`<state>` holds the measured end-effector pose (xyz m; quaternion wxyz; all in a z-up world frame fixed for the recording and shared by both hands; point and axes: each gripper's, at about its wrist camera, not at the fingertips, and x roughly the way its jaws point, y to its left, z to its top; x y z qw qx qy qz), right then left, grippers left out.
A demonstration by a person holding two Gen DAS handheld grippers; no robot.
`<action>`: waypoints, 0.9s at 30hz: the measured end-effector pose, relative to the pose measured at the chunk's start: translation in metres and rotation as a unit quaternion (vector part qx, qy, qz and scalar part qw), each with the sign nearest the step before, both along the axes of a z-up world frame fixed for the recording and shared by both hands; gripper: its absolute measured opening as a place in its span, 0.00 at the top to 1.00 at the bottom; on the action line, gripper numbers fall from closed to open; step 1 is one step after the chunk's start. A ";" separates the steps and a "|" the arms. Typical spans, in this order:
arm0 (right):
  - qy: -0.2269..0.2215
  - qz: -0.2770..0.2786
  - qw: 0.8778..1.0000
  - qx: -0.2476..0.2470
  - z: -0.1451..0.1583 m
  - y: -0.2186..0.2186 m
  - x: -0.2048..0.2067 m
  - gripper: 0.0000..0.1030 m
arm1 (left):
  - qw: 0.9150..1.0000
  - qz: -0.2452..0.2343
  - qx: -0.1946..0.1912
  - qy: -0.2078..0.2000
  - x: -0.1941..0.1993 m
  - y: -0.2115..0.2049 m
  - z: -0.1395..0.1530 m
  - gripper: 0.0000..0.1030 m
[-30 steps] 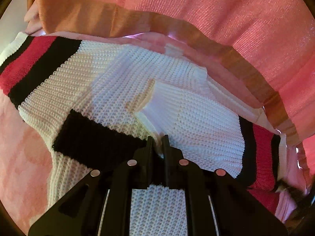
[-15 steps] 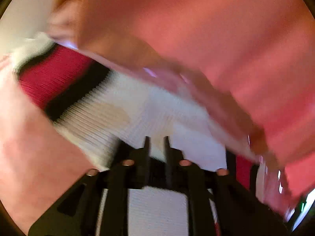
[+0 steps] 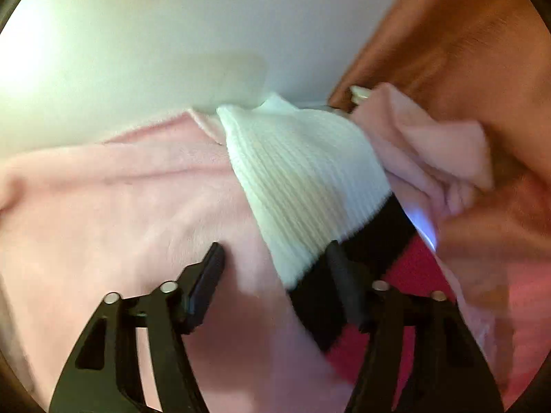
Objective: Fold small clothes
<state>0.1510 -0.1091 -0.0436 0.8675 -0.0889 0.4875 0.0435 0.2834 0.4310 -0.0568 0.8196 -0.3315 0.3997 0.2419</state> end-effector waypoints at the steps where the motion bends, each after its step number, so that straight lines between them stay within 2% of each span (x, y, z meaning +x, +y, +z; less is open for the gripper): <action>1: 0.006 -0.001 1.000 0.000 -0.004 0.000 0.001 0.49 | 1.000 -0.003 0.004 -0.003 0.003 0.001 0.000 0.58; 2: 0.011 -0.002 1.000 0.001 -0.007 -0.001 0.002 0.49 | 1.000 -0.019 -0.004 -0.009 0.009 0.002 0.000 0.87; 3: 0.013 -0.009 1.000 0.004 -0.008 -0.003 0.003 0.47 | 0.999 -0.033 -0.007 -0.009 0.015 0.000 0.003 0.91; 6: 0.015 -0.026 0.999 0.025 -0.005 -0.013 0.007 0.46 | 0.997 -0.048 0.047 -0.030 0.016 -0.031 0.034 0.93; 7: 0.013 -0.033 0.999 0.031 -0.002 -0.017 0.008 0.45 | 0.995 -0.065 0.064 -0.046 0.014 -0.049 0.050 0.93; 9: 0.006 -0.047 0.998 0.043 0.006 -0.026 0.008 0.45 | 0.985 -0.119 0.096 -0.085 0.004 -0.097 0.086 0.93; 10: 0.002 -0.053 0.997 0.048 0.010 -0.030 0.008 0.45 | 0.978 -0.149 0.110 -0.101 -0.001 -0.122 0.102 0.93; 11: -0.002 -0.057 0.997 0.056 0.017 -0.035 0.008 0.44 | 0.967 -0.191 0.121 -0.122 -0.009 -0.155 0.121 0.93; 13: -0.013 -0.064 0.996 0.064 0.028 -0.041 0.007 0.39 | 0.935 -0.286 0.132 -0.162 -0.034 -0.240 0.159 0.93; 14: -0.019 -0.069 0.995 0.066 0.033 -0.045 0.006 0.37 | 0.927 -0.311 0.127 -0.170 -0.039 -0.264 0.166 0.93; 16: -0.034 -0.082 0.993 0.074 0.045 -0.055 0.004 0.36 | 0.898 -0.387 0.110 -0.180 -0.059 -0.342 0.176 0.92; 18: -0.040 -0.094 0.991 0.091 0.056 -0.067 0.003 0.33 | 0.875 -0.447 0.087 -0.161 -0.067 -0.415 0.165 0.89; 20: -0.037 -0.104 0.989 0.100 0.060 -0.077 0.003 0.31 | 0.867 -0.478 0.068 -0.123 -0.069 -0.466 0.139 0.84; 21: -0.034 -0.113 0.988 0.102 0.060 -0.084 0.002 0.31 | 0.862 -0.496 0.048 -0.090 -0.071 -0.496 0.112 0.73; 22: -0.029 -0.118 0.987 0.105 0.060 -0.089 0.002 0.30 | 0.864 -0.497 0.036 -0.071 -0.069 -0.503 0.096 0.66; 23: -0.022 -0.121 0.987 0.108 0.058 -0.094 0.003 0.30 | 0.871 -0.489 0.016 -0.047 -0.071 -0.512 0.073 0.60; 26: -0.013 -0.130 0.986 0.107 0.054 -0.106 0.004 0.30 | 0.889 -0.456 -0.034 -0.025 -0.072 -0.489 0.043 0.59; 27: -0.011 -0.130 0.986 0.107 0.052 -0.108 0.005 0.30 | 0.897 -0.437 -0.052 -0.028 -0.074 -0.466 0.041 0.59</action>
